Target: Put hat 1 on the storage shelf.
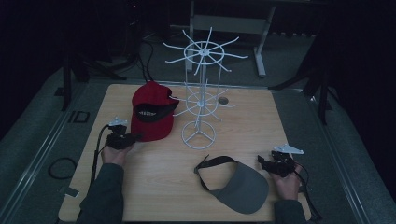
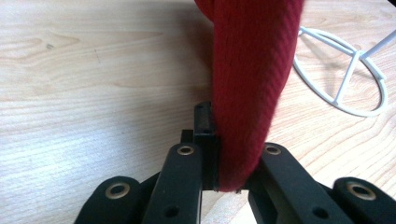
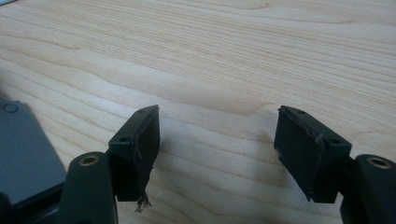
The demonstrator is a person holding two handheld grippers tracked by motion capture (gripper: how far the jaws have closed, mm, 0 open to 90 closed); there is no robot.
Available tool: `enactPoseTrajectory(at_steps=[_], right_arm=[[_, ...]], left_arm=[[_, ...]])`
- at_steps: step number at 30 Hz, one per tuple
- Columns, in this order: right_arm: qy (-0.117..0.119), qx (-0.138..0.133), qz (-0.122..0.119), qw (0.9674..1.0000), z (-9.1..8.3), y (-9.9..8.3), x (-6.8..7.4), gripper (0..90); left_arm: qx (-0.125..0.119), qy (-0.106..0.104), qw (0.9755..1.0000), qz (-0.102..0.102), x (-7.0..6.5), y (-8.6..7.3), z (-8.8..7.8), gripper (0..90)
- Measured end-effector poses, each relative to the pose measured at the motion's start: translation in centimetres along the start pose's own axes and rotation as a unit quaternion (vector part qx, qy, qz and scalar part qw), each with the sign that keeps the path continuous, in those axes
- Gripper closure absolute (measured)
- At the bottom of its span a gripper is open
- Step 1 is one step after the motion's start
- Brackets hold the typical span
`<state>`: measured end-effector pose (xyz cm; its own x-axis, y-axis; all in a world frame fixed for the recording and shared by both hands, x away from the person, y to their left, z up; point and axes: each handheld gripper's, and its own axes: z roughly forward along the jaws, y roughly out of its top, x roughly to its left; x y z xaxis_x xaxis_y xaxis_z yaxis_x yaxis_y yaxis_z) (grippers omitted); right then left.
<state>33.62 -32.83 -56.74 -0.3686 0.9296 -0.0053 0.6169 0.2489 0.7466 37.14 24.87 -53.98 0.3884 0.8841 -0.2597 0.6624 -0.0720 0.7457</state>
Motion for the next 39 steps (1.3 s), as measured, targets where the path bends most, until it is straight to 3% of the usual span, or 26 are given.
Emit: enactPoseTrajectory(at_steps=[9,39], right_arm=[[0.0,0.0,0.0,1.0,0.0,0.0,0.0,31.2],[0.0,0.0,0.0,1.0,0.0,0.0,0.0,31.1]], left_arm=[[-0.02,0.011,0.9997,0.003,-0.2,0.7,-1.2,85.9],[-0.09,0.011,0.9957,0.019,-1.4,3.3,-5.3,85.8]])
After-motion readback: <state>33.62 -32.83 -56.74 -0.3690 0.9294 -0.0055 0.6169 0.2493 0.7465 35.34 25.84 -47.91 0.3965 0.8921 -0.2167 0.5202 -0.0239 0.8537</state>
